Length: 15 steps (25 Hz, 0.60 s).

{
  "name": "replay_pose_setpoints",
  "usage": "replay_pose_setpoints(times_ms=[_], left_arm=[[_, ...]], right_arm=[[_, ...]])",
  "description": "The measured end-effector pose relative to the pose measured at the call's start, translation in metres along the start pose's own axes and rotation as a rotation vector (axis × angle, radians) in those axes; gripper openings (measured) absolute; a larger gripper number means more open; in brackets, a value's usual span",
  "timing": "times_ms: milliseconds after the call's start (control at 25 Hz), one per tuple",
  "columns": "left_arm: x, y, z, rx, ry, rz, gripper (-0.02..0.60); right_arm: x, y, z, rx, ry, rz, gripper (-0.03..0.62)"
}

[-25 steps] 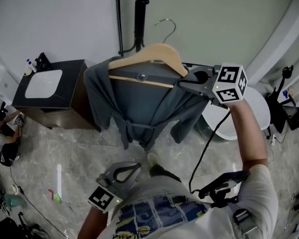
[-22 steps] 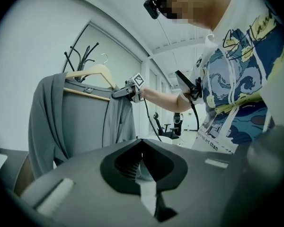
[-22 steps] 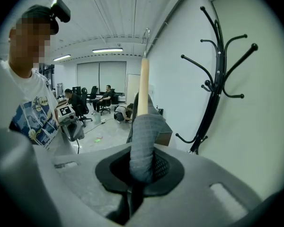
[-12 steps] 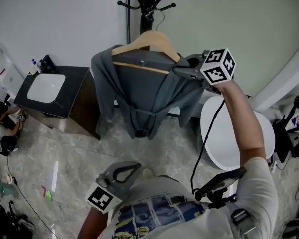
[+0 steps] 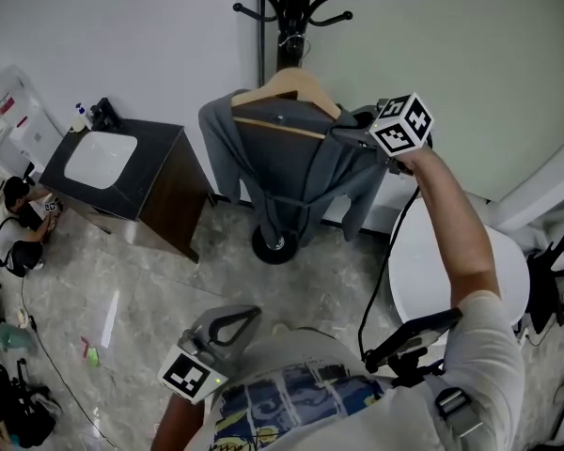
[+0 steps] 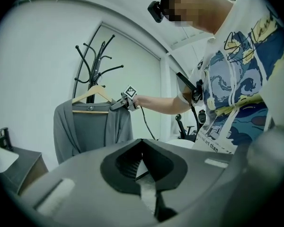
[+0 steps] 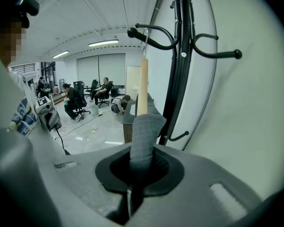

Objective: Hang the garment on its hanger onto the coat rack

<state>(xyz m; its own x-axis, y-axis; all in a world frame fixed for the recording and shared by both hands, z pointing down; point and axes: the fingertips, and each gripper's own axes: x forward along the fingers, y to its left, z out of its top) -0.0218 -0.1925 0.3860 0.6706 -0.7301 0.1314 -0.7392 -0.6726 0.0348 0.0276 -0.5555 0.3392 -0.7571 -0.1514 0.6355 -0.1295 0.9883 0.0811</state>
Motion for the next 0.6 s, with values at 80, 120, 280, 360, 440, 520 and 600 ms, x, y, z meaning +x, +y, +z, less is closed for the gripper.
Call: replay_pose_setpoints(times_ms=[80,120,280,360,440,520,600], left_arm=[[0.003,0.003,-0.001,0.002,0.007,0.008,0.003],[0.004,0.004,-0.001,-0.001,0.01,0.01,0.003],[0.007,0.007,-0.003,-0.019,0.016,0.013,0.003],[0.009,0.008,-0.003,-0.017,0.017,0.011,0.003],[0.009,0.01,-0.003,-0.019,0.016,0.011,0.003],[0.008,0.011,-0.002,-0.028,0.014,0.013,0.003],[0.004,0.01,-0.002,-0.031,0.014,0.015,0.003]], right_arm=[[0.006,-0.006,-0.004,0.005,0.002,0.003,0.014],[0.009,-0.008,-0.006,0.007,0.003,0.003,0.014],[0.015,-0.012,-0.007,0.007,-0.002,0.0,0.014],[0.017,-0.014,-0.007,0.01,-0.004,-0.001,0.014],[0.021,-0.016,-0.007,0.015,-0.004,-0.002,0.015],[0.023,-0.018,-0.007,0.016,-0.001,-0.007,0.015],[0.024,-0.02,-0.008,0.016,0.0,-0.015,0.017]])
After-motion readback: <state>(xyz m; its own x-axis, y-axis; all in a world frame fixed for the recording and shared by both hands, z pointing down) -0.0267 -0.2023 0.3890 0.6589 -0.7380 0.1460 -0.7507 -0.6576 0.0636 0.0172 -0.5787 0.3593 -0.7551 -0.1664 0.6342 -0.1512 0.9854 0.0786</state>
